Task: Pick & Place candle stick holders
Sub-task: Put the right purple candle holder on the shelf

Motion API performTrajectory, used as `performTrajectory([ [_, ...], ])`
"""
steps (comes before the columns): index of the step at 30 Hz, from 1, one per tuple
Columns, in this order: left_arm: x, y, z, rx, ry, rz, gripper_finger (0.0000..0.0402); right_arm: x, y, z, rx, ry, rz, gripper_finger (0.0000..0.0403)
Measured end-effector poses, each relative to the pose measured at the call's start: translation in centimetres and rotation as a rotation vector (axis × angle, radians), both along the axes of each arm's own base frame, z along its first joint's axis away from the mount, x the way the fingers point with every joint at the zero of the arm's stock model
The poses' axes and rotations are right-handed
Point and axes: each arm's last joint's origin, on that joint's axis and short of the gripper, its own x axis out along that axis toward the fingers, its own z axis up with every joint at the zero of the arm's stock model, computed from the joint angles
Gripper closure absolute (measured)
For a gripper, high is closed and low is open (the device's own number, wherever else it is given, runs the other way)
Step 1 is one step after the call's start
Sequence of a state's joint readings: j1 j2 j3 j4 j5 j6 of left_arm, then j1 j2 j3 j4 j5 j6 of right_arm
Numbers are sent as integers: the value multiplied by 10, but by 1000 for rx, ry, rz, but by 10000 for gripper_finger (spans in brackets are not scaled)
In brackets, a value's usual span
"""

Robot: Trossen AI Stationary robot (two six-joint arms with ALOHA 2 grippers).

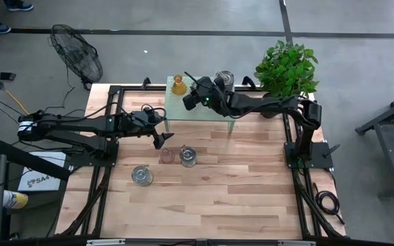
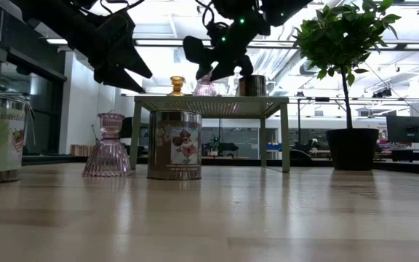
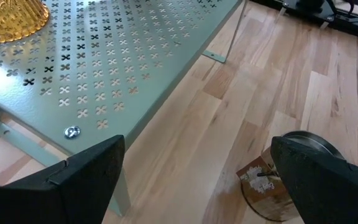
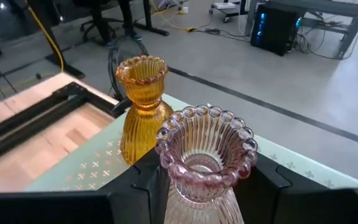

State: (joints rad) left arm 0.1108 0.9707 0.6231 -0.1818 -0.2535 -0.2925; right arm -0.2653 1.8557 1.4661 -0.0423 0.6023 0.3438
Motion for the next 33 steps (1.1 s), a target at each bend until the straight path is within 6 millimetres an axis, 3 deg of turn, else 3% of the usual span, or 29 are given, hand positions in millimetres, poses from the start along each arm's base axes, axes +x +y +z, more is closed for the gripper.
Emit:
performTrajectory([
  [11,0,0,0,-3,-3,3,5,-5,-1,-22,-8,-90,-61,263],
  [33,0,0,0,-1,-3,5,5,-3,-2,-20,-30,-117,-49,263],
])
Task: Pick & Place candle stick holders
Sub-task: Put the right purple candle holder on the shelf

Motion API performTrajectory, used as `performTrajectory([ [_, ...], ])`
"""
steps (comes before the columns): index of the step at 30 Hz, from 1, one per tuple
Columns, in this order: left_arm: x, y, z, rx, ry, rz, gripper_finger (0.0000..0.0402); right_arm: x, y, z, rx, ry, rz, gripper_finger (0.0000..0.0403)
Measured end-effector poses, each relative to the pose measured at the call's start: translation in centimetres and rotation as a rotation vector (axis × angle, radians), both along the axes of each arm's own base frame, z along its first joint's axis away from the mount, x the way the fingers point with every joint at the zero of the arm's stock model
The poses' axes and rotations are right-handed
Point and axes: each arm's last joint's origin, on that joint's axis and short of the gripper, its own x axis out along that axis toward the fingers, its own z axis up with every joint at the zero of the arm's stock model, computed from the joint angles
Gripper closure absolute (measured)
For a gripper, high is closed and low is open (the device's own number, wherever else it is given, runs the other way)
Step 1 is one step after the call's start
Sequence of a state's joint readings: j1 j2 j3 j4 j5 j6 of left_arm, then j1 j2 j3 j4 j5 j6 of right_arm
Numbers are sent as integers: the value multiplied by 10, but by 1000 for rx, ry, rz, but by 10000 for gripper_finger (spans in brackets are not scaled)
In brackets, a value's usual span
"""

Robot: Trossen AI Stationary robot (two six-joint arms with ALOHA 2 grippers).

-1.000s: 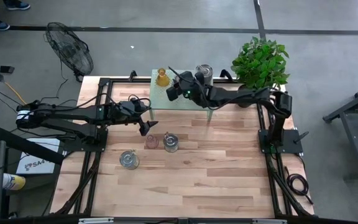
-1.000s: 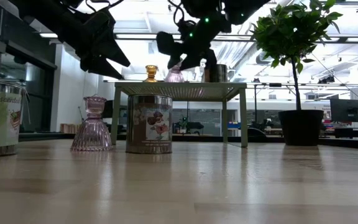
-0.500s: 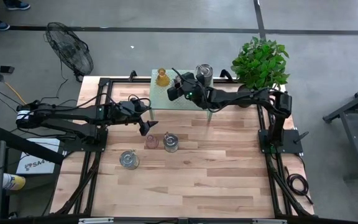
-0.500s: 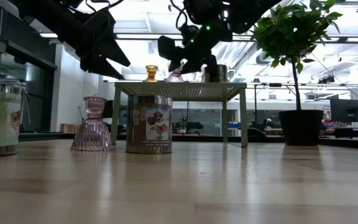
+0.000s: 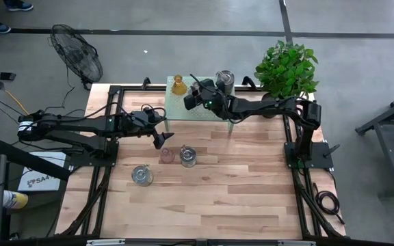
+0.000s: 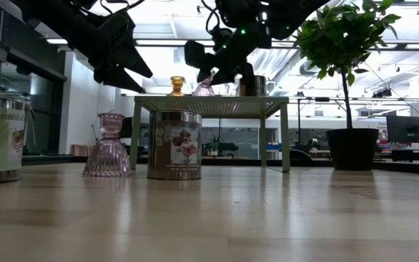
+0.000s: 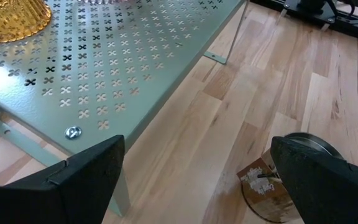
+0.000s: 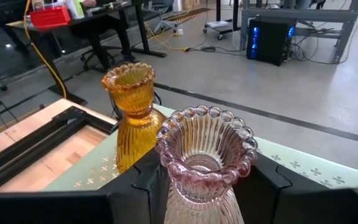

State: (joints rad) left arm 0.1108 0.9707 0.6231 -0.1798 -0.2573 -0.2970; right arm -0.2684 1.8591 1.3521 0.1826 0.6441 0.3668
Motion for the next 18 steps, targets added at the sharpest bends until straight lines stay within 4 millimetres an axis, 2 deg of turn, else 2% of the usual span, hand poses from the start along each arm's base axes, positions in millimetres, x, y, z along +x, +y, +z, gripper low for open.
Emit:
performTrajectory([
  [18,0,0,0,0,2,-1,5,1,1,-2,-30,75,76,263],
])
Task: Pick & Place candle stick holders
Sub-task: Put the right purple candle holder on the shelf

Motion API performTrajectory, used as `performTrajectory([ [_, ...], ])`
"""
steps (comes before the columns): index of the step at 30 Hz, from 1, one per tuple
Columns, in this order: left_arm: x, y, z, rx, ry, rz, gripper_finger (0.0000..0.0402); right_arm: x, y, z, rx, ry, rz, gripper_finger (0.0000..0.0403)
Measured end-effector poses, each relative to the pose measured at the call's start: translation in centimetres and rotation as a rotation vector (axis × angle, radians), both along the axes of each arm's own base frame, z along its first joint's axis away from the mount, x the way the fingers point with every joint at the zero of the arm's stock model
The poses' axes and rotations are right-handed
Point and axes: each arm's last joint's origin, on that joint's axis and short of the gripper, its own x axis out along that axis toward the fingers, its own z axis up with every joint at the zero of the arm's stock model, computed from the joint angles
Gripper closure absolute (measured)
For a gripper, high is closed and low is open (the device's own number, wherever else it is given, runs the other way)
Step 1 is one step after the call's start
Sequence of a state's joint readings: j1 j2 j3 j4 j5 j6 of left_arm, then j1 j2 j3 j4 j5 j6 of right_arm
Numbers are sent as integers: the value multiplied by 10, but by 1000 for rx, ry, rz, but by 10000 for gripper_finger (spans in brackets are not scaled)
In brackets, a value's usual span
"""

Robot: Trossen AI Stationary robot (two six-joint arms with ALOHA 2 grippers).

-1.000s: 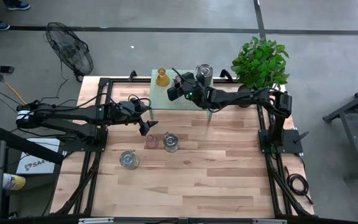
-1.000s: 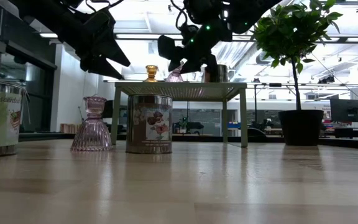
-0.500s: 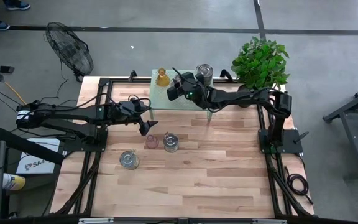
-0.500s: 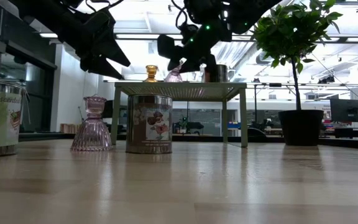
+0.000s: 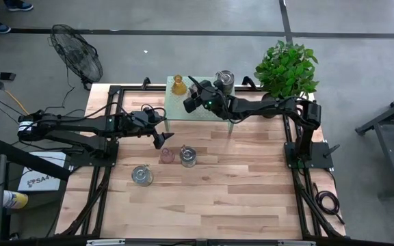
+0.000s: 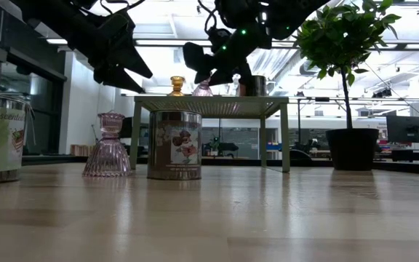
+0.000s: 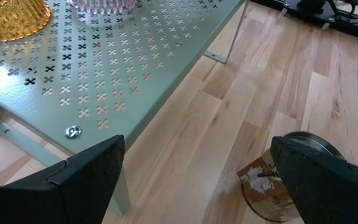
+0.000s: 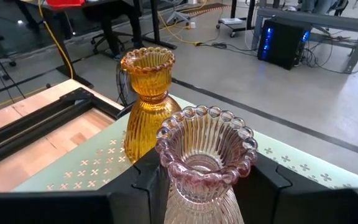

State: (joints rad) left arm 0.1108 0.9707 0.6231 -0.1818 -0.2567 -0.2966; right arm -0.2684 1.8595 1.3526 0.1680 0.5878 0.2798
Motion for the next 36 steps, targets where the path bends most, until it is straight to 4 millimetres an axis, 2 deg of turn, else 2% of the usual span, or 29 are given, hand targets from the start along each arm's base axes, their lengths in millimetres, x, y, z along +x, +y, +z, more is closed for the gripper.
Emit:
performTrajectory([
  [10,0,0,0,2,1,-1,5,0,-1,0,14,-2,38,260],
  [22,0,0,0,0,2,-5,5,1,-2,1,20,-17,61,210],
  [36,0,0,-1,-1,8,-4,5,4,0,8,-59,-16,144,208],
])
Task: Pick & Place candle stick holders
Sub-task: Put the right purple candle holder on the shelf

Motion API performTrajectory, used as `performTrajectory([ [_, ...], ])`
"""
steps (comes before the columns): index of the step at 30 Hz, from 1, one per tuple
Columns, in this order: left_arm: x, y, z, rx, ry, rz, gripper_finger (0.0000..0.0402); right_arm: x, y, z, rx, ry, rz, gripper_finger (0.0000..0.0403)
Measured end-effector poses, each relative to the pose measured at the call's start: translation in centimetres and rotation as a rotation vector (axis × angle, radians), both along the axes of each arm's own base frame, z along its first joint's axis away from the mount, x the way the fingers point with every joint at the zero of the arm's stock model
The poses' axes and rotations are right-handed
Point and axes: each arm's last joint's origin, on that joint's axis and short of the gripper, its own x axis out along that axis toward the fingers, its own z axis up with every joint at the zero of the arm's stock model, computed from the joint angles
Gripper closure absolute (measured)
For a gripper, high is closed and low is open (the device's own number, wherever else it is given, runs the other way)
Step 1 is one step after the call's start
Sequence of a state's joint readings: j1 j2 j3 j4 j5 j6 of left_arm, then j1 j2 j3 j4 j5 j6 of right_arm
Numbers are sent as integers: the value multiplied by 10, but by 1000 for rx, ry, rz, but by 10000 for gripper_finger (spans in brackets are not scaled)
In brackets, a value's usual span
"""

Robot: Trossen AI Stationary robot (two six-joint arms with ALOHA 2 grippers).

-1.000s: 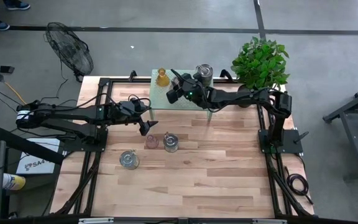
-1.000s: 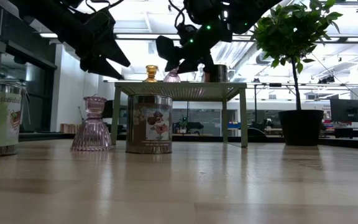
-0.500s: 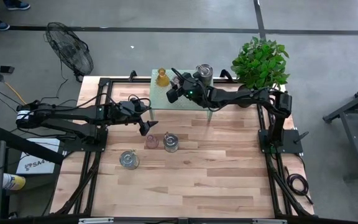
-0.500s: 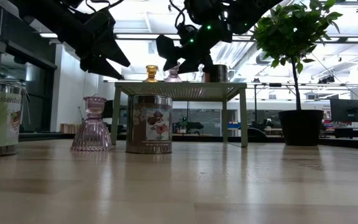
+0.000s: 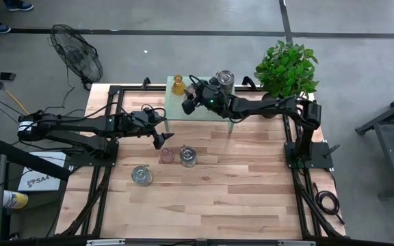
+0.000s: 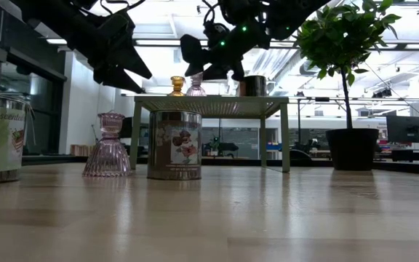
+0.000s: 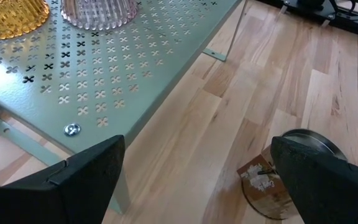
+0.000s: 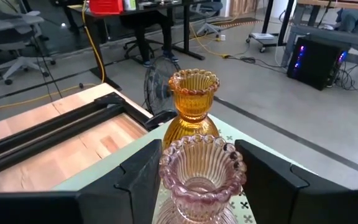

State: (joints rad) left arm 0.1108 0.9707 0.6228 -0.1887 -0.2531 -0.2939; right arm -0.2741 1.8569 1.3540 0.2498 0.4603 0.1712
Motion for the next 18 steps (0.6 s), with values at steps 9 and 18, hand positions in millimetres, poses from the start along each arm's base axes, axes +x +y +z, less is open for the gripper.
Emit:
performTrajectory([
  [9,0,0,0,0,2,0,5,-19,23,36,-38,34,39,211],
  [18,0,0,0,2,1,5,5,-24,37,46,-115,92,16,259],
])
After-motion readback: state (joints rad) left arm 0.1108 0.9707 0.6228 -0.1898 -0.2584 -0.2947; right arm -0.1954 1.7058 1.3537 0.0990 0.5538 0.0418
